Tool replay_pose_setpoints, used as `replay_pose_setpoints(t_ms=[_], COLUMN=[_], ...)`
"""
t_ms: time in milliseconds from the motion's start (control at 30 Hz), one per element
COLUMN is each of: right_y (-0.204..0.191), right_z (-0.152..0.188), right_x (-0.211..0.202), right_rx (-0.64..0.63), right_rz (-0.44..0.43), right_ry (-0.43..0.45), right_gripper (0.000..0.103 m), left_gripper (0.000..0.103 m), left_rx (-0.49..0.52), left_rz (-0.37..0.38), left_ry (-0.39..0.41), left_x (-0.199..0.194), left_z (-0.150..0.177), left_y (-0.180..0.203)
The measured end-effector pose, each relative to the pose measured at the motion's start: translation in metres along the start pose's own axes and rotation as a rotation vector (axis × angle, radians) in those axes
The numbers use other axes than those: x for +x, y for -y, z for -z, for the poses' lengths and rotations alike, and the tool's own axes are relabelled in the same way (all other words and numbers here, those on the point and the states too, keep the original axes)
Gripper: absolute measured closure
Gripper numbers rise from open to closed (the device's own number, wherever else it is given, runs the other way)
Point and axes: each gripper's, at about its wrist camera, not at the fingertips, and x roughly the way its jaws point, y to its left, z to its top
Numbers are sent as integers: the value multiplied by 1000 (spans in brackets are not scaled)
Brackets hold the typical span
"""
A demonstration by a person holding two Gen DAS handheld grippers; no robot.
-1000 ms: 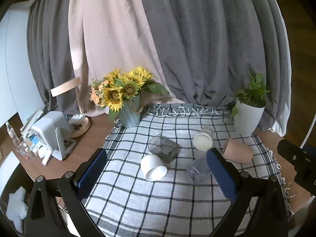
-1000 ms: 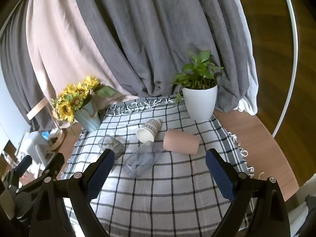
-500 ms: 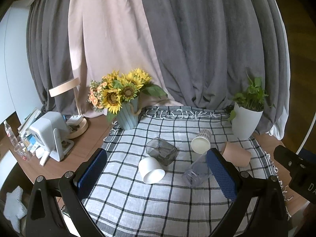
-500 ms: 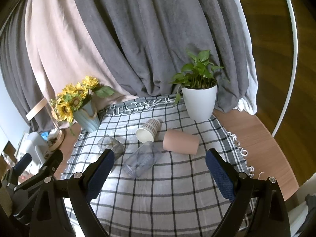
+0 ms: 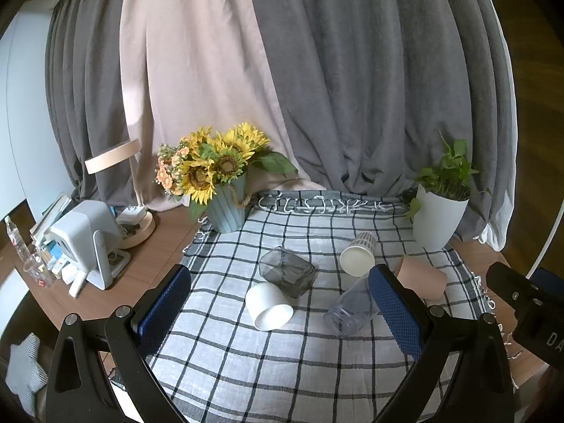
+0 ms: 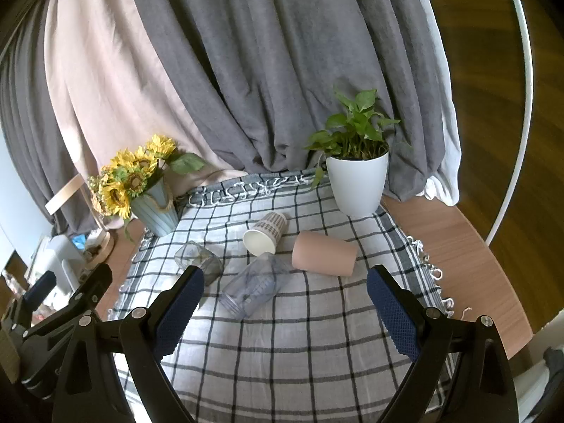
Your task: Flip cup upside down
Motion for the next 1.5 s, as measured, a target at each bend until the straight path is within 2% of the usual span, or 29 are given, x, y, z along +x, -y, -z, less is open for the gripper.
replay_pose_setpoints(t_ms=[833, 1200, 1267, 1400, 1500], right_y=[1, 2, 4, 9, 14], right_z=[-1, 1, 0, -3, -11], right_x=[5, 10, 18, 30, 47], right_rx=[1, -2, -4, -11, -23], right_rz=[8, 11, 14, 21, 14], right_ry=[-6, -8, -18, -33, -87], right_gripper=[9, 9, 7, 3, 1], left_gripper=[0, 0, 0, 0, 0], left_rx=[-1, 12, 15, -1, -24], left_rz=[3, 9, 6, -34, -98], left_ry=[-2, -31, -38, -73, -82], left_x=[3, 20, 24, 38, 49], left_z=[-2, -8, -6, -7, -7], left_y=[-1, 8, 13, 21, 29])
